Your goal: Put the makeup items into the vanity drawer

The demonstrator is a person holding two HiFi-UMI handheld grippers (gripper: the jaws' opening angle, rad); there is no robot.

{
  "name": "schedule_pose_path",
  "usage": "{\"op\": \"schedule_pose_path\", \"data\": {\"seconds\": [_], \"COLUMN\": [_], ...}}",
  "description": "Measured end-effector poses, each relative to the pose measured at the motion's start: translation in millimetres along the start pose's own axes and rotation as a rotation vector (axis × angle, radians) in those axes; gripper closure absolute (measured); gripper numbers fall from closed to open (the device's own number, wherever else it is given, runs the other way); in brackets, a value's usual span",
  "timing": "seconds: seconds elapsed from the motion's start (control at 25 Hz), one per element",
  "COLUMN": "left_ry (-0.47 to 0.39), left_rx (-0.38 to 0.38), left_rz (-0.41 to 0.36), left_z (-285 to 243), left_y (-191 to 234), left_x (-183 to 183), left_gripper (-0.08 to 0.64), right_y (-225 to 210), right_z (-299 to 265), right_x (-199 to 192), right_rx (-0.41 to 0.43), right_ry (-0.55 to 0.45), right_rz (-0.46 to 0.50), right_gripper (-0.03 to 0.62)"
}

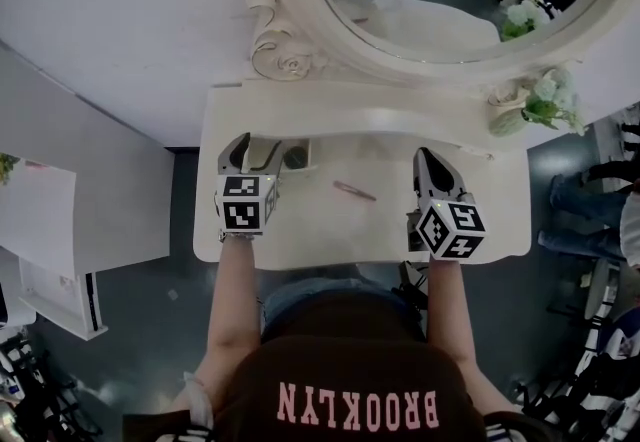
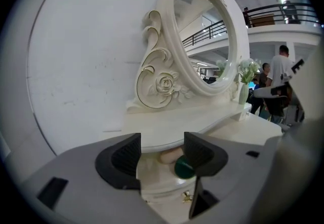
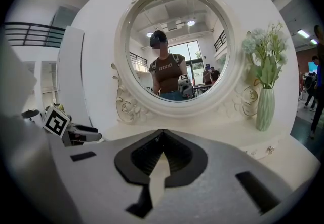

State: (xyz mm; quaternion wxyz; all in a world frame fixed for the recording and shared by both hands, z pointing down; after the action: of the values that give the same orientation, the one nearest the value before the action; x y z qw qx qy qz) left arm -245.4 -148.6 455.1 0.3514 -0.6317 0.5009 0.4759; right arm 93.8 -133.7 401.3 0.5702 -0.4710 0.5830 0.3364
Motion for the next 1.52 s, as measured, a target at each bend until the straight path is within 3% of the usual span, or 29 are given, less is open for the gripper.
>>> {"op": "schedule_pose_path", "data": {"seconds": [0.48,1.12,1.52], "left_ry": [-0.006,-0.005,0.124], "left_rx": [-0.191,-0.446,-0.549], "left_rz": [-0.039,-0.171,-0.226], "left_z": [-8,-35,-42], "left_y": [-51,-147,-180], "left_x": [1,5,-28], "left_gripper": [0.316,0.316,0.316], "right_y": [-16,-59,-74], "right_z": [39,119,157], "right_x": [-11,-17,-30], "right_rx": [-0.081,-0.298,-0.391], "right_ry": [0.001,-0.021,0.001], "right_rz": [-0.021,-0.060,-0.086], "right_gripper": [0.601,0.601,0.601]}}
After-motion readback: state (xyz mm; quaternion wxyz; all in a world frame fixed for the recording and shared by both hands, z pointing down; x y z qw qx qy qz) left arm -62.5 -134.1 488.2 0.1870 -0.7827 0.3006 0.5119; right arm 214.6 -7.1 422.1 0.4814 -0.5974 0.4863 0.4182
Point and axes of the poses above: the fingertips, and each gripper's own axes: z backward along the fingers, y to its left, x out of its top, the point moved 9 cm from there along z, backward along the fingers, and after that the axes turned 13 degrees about -y, right-handed, at the moved point
